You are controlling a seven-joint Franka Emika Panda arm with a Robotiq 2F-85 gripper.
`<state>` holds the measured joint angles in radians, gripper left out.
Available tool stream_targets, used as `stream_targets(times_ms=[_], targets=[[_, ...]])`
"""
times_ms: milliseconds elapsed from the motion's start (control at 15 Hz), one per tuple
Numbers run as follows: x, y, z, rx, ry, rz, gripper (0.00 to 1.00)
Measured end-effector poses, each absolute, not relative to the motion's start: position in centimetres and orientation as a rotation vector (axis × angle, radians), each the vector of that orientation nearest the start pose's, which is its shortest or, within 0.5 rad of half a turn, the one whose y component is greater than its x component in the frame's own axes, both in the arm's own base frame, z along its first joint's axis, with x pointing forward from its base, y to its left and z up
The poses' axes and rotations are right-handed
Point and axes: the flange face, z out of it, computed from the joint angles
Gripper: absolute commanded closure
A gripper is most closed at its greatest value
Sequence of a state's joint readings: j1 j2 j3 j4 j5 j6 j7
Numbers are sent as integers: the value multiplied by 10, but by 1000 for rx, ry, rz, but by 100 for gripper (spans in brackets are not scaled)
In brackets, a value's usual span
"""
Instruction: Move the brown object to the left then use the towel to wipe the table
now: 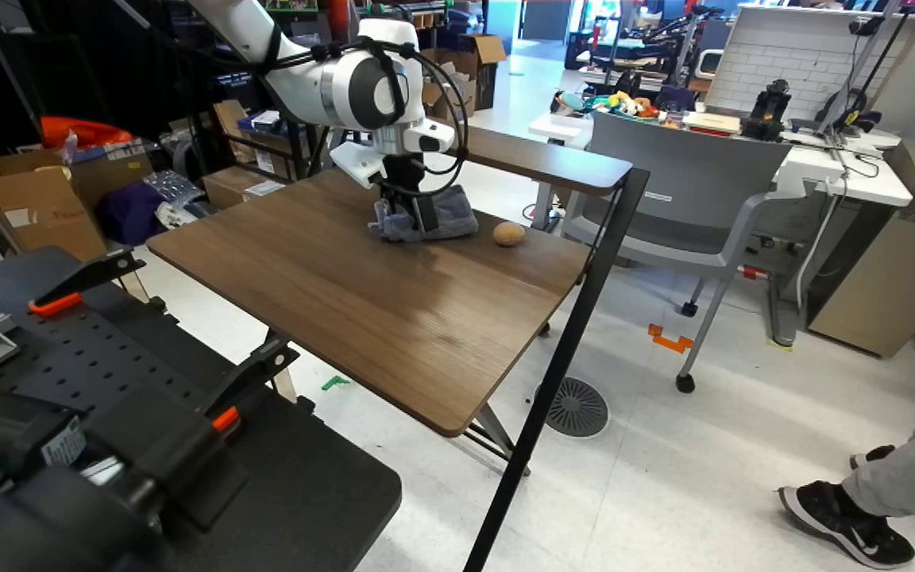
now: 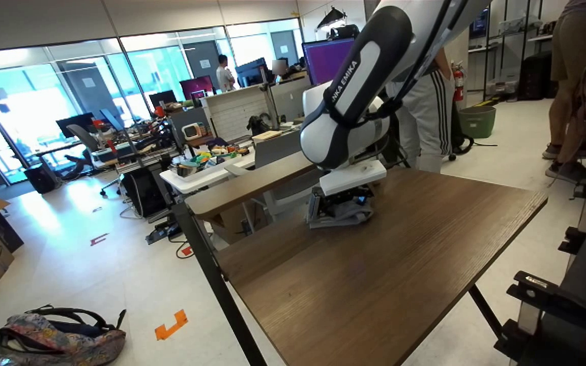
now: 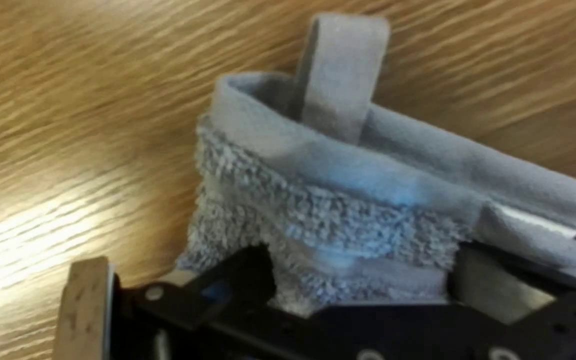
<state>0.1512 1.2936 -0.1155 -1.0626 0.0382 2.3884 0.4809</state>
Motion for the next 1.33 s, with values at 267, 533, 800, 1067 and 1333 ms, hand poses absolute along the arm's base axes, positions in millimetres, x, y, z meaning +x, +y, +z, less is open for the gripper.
stream_targets(times_ms=[267,533,800,1067,1333], targets=[[747,51,26,-3156,563,-77,0],[731,102,25,-3138,270,-12,0],[691,178,26,-3079,-30,89,0],[641,221,25,-3013,-288,239,0],[615,205,20,-3018,-343,458,0]])
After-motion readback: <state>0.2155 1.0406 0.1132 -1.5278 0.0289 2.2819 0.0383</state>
